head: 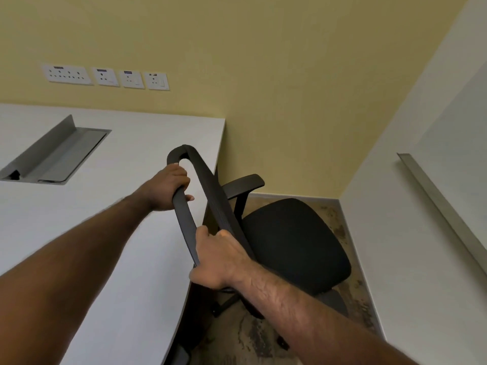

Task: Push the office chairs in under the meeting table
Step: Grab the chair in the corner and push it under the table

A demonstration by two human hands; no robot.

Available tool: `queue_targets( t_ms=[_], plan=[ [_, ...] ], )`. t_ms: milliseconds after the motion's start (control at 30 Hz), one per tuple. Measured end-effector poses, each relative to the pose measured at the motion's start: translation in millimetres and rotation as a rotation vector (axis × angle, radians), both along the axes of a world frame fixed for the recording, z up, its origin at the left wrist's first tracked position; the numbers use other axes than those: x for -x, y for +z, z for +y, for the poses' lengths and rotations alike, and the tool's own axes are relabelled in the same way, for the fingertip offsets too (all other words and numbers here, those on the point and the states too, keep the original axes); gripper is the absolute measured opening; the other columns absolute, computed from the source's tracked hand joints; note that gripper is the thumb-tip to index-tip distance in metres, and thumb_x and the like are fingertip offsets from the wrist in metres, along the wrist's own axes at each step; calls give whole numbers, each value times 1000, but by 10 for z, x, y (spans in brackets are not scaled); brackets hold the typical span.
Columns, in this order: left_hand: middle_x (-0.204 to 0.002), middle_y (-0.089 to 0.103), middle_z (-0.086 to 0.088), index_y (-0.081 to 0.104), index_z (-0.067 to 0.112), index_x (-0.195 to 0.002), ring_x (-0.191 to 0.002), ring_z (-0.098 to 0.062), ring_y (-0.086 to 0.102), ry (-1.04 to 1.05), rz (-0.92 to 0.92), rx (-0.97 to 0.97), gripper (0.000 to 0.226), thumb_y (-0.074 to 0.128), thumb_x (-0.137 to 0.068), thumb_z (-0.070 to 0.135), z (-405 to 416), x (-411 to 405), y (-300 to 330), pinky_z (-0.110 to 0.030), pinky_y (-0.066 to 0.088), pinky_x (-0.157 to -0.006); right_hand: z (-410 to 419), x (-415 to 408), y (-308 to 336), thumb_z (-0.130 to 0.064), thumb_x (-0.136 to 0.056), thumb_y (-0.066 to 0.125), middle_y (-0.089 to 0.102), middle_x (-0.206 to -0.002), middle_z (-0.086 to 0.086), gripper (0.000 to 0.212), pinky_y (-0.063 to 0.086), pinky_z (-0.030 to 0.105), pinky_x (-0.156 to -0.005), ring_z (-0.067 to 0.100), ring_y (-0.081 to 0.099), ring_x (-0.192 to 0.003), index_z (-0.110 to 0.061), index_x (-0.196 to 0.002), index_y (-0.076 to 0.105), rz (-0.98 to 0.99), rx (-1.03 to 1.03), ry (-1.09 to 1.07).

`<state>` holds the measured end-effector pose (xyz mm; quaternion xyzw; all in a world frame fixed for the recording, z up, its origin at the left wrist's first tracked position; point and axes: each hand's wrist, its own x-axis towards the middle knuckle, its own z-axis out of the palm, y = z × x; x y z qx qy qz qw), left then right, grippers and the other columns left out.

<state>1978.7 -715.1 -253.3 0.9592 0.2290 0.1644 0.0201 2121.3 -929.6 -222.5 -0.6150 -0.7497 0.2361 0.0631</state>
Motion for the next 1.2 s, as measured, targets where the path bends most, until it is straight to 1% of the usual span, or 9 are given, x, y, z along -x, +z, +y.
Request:
queue_targets(
  t_ms=[100,200,300,567,700,800,867,1033,1200],
  plan=[
    [-55,49,-2,49,11,-54,-58,-23,46,-29,78,-68,38,70,-69,40,-149,-12,30,-40,45,-67,-191,83,-64,-23,-83,62,64,-86,4,44,42,39,-85,22,63,-76,-9,-117,38,-75,-48,-126],
    [-49,46,-2,46,12,-49,-52,-25,45,-39,167,-73,36,81,-54,15,-317,-36,63,-34,41,-59,-368,142,-137,-25,-88,64,63,-97,7,37,49,33,-61,22,65,-76,-12,-114,40,-94,-78,-315],
    [-45,44,-2,43,14,-45,-49,-24,43,-18,218,-78,36,77,-42,3,-492,-70,87,-29,37,-54,-527,100,-174,-28,-88,66,66,-101,7,36,51,31,-57,22,67,-82,-13,-113,45,-95,-73,-382],
    [-45,50,2,41,22,-48,-46,-24,51,-21,189,-64,16,56,-49,25,-983,-171,90,-24,36,-53,-935,-297,-276,-45,-87,60,68,-96,2,35,56,32,-57,19,68,-81,-17,-109,60,-104,-78,-422],
    [-45,47,10,28,33,-54,-42,-17,48,-66,142,-45,27,55,-54,35,-1228,-258,39,-20,29,-48,-1157,-562,-282,-45,-83,58,68,-91,1,34,47,28,-52,19,67,-77,-19,-104,62,-132,-69,-409],
    [-48,43,12,33,31,-53,-46,-15,50,-27,278,-35,25,57,-60,37,-1334,-322,37,-21,29,-47,-1260,-730,-236,-46,-80,60,66,-87,2,33,46,29,-54,21,66,-76,-19,-98,61,-146,-76,-397],
    [-47,41,13,37,29,-52,-46,-12,47,27,381,-9,25,58,-63,38,-1411,-371,59,-22,28,-47,-1320,-799,-202,-46,-80,60,64,-84,2,30,43,29,-56,23,63,-73,-19,-94,60,-163,-78,-396],
    [-47,46,11,40,29,-51,-44,-8,43,92,391,26,27,59,-65,42,-1719,-490,56,-21,27,-42,-1526,-963,-228,-41,-77,56,45,-66,-6,17,36,29,-52,19,47,-59,-26,-78,50,-225,-83,-405],
    [-47,43,11,42,28,-52,-42,-6,39,145,374,77,26,50,-65,49,-2197,-742,74,-21,22,-42,-1803,-1369,-251,-37,-71,54,39,-57,-8,26,33,30,-51,18,43,-54,-24,-60,35,-294,-88,-412]
  ],
)
